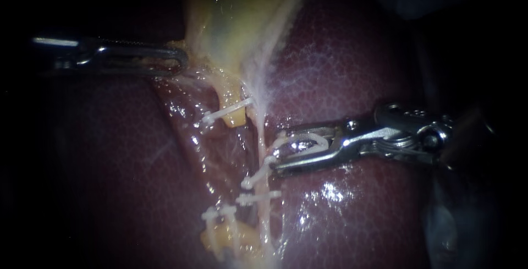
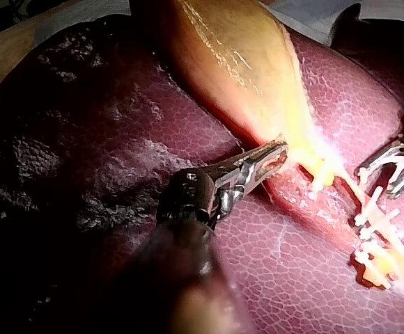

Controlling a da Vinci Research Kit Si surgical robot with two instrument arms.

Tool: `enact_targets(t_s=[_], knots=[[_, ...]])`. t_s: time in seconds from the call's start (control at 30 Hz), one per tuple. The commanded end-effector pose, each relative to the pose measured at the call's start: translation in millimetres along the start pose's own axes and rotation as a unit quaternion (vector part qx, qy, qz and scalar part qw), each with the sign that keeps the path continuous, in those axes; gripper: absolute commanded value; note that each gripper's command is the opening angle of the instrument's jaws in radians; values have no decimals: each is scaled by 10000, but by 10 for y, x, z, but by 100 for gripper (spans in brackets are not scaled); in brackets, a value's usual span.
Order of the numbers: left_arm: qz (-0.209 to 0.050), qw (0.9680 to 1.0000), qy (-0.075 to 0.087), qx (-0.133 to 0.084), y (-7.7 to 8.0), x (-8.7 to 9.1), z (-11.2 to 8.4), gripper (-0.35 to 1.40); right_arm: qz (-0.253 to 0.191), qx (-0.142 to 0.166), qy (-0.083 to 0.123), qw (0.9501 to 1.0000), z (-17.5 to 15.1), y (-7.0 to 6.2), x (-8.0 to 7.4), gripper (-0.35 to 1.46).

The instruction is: Clipping third clip right tube

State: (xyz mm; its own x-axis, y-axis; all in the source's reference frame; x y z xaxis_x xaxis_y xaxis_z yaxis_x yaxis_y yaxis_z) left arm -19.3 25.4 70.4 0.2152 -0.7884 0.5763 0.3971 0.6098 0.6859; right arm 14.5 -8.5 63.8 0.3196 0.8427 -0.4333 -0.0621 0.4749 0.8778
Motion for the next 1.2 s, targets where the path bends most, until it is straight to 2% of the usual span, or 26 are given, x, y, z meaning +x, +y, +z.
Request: enact_targets(t_s=[0.03, 0.17, 0.3, 0.43, 0.67, 0.73, 0.8, 0.97, 1.07, 1.2], knots=[[0, 10000, -1, 0, 0, 0, 0, -35, 24, -25, -25, 10000, 4, 5, -3, 49], [1, 10000, -1, -2, 0, 0, 1, -35, 72, -103, -81, 9999, 14, 21, -14, 49], [1, 10000, -1, -2, 0, 1, 1, -35, 176, -90, -94, 9998, 28, 32, -16, 49], [2, 10000, -1, -1, 0, 1, 1, -35, 236, -73, -88, 9997, 40, 38, -13, 49], [1, 10000, -2, -2, 0, 0, 1, -35, 458, 172, 122, 9987, 63, 40, -8, 49], [1, 10000, -2, -3, 0, 0, 2, -35, 568, 292, 202, 9978, 67, 39, -7, 49], [1, 10000, -2, -3, 0, 0, 2, -35, 618, 441, 370, 9964, 70, 38, -6, 49], [1, 10000, -2, -4, 0, 0, 2, -35, 740, 784, 569, 9925, 73, 31, 1, 49], [1, 10000, -2, -4, 0, 0, 2, -35, 756, 948, 669, 9904, 69, 21, 11, 49], [1, 10000, -2, -4, 0, 0, 2, -35, 816, 1160, 895, 9858, 61, 0, 31, 49]])
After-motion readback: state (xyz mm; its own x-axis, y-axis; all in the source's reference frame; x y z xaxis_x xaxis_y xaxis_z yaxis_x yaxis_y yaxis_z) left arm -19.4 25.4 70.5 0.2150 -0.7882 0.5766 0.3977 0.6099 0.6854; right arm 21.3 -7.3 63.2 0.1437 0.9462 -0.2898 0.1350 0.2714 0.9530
